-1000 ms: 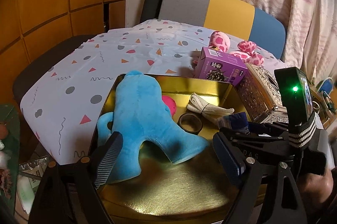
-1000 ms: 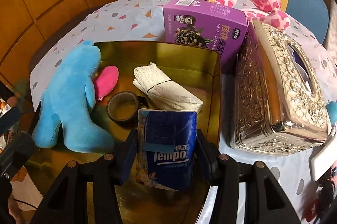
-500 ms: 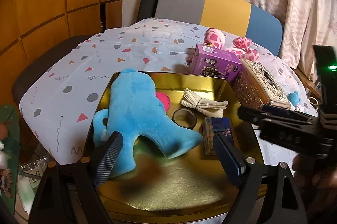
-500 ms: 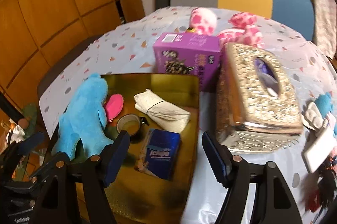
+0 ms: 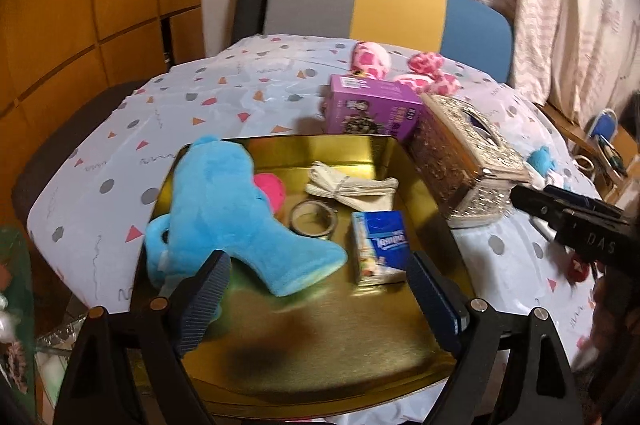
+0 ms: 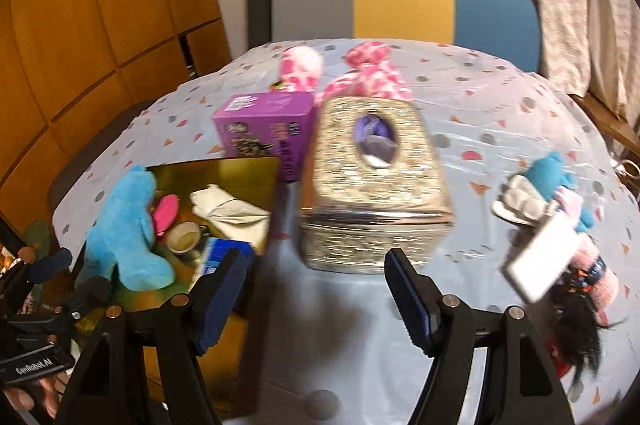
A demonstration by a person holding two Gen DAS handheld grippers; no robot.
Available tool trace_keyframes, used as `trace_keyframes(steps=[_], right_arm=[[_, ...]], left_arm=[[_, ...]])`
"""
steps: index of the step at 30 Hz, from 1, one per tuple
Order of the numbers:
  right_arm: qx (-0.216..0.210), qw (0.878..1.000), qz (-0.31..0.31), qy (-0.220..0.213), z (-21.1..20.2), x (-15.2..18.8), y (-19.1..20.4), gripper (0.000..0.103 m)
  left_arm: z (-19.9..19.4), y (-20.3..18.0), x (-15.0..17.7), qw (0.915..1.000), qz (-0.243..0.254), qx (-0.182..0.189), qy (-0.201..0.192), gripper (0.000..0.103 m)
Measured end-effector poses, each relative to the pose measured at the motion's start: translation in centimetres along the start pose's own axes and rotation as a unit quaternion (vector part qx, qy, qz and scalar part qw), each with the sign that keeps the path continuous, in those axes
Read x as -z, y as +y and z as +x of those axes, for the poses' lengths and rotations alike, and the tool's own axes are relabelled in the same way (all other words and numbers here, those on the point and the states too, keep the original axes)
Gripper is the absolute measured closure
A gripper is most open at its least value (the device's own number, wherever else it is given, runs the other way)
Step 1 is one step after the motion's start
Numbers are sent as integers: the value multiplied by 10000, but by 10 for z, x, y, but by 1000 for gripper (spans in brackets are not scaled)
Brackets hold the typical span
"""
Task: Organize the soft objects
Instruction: 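Reach the left gripper to the pile and grasp the white sponge block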
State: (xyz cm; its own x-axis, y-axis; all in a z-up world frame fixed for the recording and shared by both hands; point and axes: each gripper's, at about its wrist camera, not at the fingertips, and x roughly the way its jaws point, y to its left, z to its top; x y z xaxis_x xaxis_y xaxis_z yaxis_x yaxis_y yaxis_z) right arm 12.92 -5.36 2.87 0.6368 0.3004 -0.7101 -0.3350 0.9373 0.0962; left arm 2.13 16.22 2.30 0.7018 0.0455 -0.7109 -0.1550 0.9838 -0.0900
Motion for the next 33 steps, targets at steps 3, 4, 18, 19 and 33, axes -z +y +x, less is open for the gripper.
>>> trace_keyframes(steps=[3, 4, 18, 19, 33], right_arm=[[167, 9995, 246, -39, -7, 2, -26, 30], [227, 9992, 339, -56, -9, 3, -35, 30], [1447, 9656, 2064, -635, -78, 30, -194, 30], [1561, 9584, 2279, -715, -84, 34, -207, 30], [1582, 8757, 4399, -1209, -110, 99, -309, 25]], left_arm=[[-1, -10, -1, 9999, 134, 58, -5, 13], [-1, -13, -2, 9998, 170, 68, -3, 13], [0, -78, -7, 9937, 901, 663, 13, 13], [2, -85, -8, 9926, 960, 743, 59, 13], [26, -207, -7, 9641, 2144, 1542, 287, 15]])
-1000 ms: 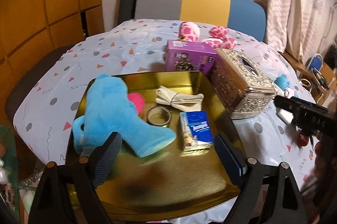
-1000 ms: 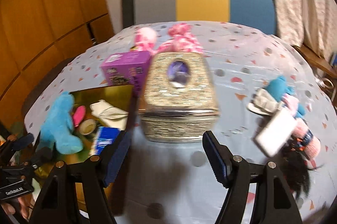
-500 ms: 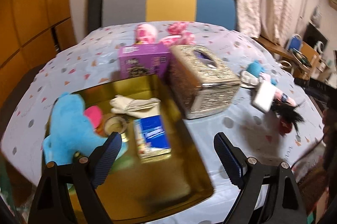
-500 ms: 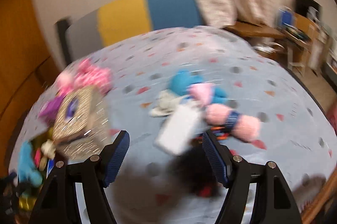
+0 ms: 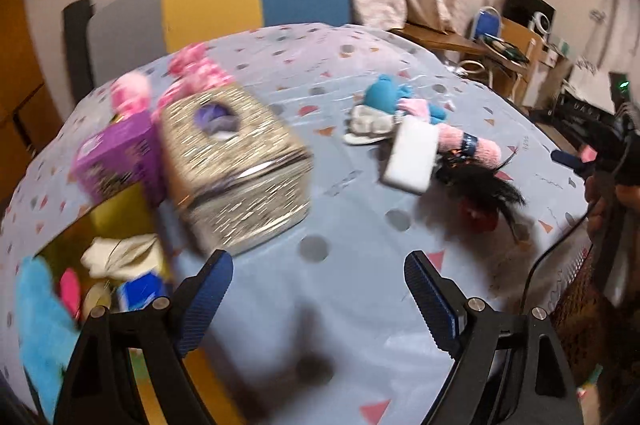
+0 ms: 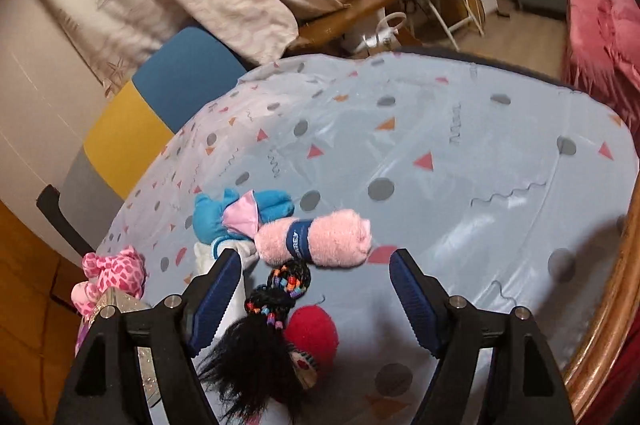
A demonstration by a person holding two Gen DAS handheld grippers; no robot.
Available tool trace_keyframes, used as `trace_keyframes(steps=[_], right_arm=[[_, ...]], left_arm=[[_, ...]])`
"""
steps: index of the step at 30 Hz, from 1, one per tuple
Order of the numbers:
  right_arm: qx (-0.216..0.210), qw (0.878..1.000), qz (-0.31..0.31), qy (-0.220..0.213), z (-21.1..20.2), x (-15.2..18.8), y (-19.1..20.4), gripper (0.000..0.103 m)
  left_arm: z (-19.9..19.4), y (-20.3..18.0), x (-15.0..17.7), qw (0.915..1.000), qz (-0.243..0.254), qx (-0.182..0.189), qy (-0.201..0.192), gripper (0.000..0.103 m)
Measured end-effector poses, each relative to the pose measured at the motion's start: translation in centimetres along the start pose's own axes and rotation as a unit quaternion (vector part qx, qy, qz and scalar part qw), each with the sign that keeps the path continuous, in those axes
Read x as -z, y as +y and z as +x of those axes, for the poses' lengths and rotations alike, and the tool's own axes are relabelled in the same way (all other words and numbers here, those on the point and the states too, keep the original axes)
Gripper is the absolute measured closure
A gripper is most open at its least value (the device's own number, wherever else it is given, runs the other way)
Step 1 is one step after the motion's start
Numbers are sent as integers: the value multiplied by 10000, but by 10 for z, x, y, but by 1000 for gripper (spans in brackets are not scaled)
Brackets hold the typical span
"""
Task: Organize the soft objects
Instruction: 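Reach the left gripper to the pile and grasp the white sponge block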
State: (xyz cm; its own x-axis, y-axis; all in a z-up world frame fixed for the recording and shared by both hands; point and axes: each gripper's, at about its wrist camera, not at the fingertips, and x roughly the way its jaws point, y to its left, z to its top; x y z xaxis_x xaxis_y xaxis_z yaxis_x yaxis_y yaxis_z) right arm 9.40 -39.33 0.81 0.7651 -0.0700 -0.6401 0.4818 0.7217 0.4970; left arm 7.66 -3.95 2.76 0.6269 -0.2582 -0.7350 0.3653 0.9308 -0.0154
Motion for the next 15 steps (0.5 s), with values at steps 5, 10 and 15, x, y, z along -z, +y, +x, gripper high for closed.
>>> trace_keyframes(steps=[5, 10, 15], right_arm=[[-201, 9997, 128, -111, -3, 1, -4, 22], [-314, 9993, 194, -115, -1, 1, -5, 22], [-414, 9990, 167, -57, 2, 1, -4, 22]], left_arm=[[37, -30, -30, 9993, 299, 211, 122, 15], [79, -53, -60, 9982, 404, 364, 234, 15], [120, -70, -87, 9975, 456, 395, 361, 15]])
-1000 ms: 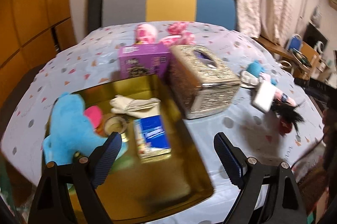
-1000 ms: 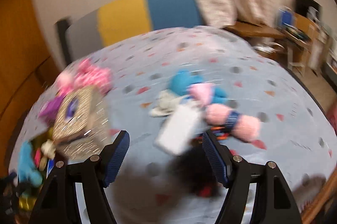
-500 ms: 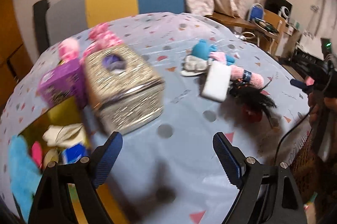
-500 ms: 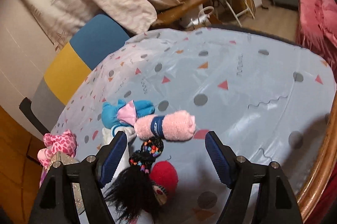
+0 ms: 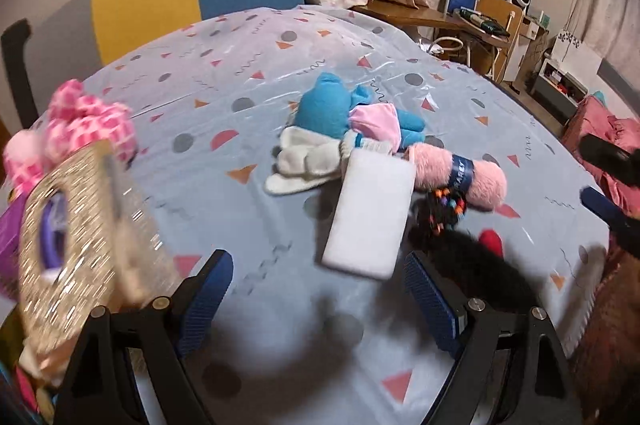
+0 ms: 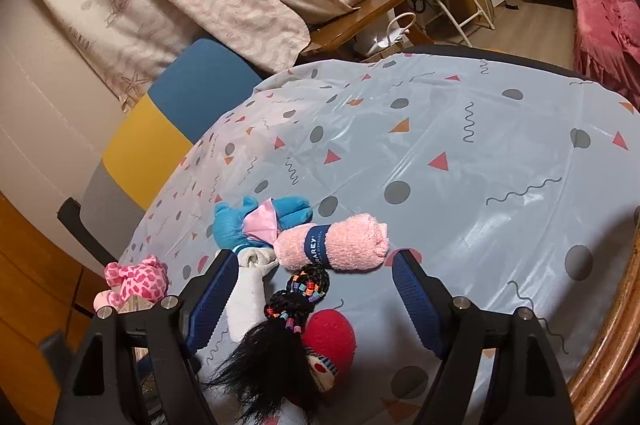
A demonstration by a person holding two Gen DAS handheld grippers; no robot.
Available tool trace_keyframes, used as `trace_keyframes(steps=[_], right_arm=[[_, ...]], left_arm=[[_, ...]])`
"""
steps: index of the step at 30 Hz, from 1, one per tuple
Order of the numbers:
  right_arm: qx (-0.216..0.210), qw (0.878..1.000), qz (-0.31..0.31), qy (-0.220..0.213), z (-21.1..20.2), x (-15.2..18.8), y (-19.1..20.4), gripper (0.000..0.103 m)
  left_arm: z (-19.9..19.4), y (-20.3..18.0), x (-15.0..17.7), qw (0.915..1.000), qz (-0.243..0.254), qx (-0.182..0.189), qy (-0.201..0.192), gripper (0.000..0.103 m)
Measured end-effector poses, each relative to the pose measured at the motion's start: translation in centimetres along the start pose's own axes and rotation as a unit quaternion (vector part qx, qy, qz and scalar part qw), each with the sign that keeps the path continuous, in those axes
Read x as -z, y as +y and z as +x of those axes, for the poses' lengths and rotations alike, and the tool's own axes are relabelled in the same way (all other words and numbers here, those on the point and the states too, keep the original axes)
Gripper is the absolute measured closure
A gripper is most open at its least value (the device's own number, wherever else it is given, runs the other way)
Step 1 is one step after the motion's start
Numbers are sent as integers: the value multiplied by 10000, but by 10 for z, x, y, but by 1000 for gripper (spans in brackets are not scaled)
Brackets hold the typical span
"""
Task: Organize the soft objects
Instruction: 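Reach the left gripper to the pile and grasp the white sponge block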
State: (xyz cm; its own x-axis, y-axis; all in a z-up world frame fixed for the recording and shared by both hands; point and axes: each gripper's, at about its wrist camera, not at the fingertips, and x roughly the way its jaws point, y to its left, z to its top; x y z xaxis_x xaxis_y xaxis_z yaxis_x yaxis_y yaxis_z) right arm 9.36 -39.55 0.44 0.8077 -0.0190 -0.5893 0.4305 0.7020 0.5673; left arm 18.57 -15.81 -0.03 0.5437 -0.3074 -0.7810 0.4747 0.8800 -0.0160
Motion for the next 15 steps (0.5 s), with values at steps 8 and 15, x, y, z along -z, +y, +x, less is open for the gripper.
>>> trace_keyframes(steps=[8, 15], right_arm=[[-169, 9998, 24, 71, 2, 0, -1, 22], [-247, 9996, 71, 96, 3, 0, -2, 22]], left_arm=[[50, -26, -27, 9988, 340, 191, 293, 15], [89, -30, -33, 9967, 293, 371, 664, 46]])
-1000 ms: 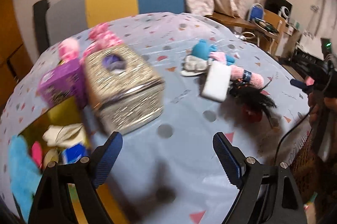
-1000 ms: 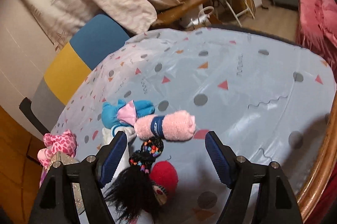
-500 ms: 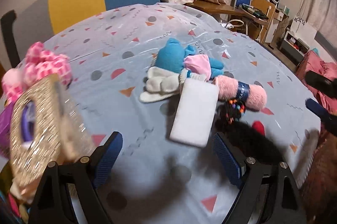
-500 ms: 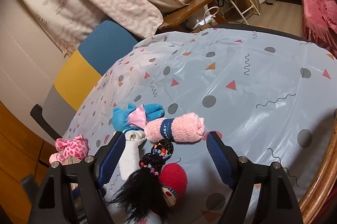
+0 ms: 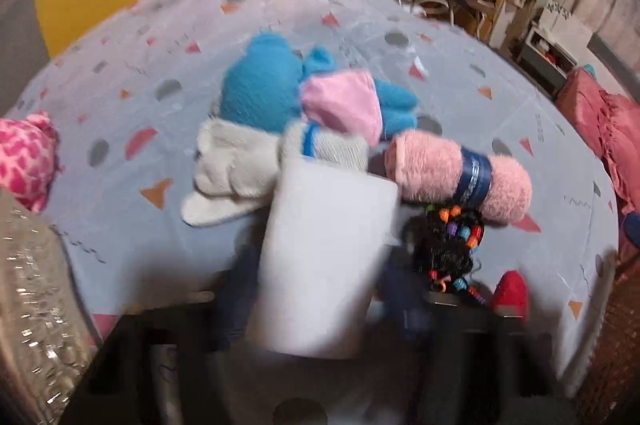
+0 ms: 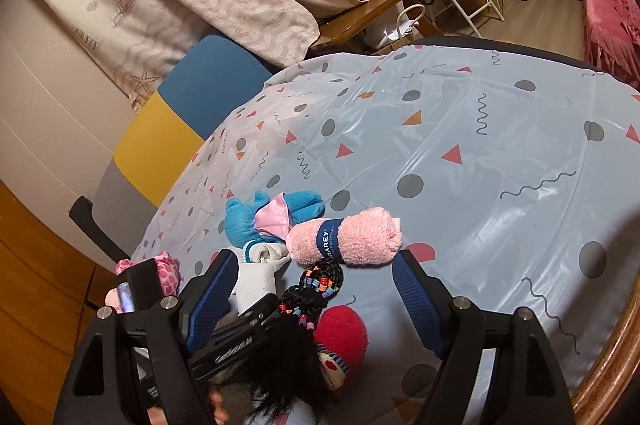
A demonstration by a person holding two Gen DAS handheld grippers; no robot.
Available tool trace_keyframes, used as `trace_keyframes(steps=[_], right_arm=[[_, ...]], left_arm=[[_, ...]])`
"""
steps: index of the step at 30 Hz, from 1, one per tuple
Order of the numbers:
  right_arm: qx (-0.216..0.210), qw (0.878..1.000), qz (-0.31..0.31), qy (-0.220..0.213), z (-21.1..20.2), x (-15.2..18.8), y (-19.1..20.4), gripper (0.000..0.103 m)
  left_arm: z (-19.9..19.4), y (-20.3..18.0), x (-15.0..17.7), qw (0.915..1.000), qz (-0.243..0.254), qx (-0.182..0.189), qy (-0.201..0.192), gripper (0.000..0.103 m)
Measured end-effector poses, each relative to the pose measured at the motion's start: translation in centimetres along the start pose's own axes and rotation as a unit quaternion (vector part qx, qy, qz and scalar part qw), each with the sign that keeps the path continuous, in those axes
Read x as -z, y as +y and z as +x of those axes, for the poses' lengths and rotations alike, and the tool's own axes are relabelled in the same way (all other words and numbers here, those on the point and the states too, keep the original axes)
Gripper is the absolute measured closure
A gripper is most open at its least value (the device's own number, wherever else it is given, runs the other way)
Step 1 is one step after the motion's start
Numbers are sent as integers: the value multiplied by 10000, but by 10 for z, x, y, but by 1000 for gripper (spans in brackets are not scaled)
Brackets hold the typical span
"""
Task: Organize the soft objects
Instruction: 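Reach the left gripper to the pile and grasp the white sponge block, then grasp the black beaded hair piece with the right gripper while the left holds the sponge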
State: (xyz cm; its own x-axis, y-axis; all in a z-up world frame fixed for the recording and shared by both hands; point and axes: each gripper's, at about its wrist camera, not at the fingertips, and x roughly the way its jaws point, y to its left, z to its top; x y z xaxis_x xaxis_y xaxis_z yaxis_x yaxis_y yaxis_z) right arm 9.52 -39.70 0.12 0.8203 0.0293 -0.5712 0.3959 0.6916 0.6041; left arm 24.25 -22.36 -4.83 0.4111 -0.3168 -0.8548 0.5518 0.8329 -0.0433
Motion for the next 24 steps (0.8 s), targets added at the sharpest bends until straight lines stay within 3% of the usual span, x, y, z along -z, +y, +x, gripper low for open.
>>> trace_keyframes(steps=[7, 15, 22, 24], right_arm=[[16, 10000, 43, 22, 1, 0, -1, 22], [123, 9998, 22, 128, 4, 1, -1, 22], [131, 9981, -128, 596, 17, 2, 4, 22], [122, 9956, -338, 871, 27, 2, 12, 23]], left_arm=[[-23, 7, 28, 9998, -89, 43, -143, 46], [-67, 17, 104, 9995, -246, -186, -48, 46], [-90, 37, 164, 9963, -599, -622, 38, 46], [-86, 46, 176, 9954, -778, -550, 131, 46]])
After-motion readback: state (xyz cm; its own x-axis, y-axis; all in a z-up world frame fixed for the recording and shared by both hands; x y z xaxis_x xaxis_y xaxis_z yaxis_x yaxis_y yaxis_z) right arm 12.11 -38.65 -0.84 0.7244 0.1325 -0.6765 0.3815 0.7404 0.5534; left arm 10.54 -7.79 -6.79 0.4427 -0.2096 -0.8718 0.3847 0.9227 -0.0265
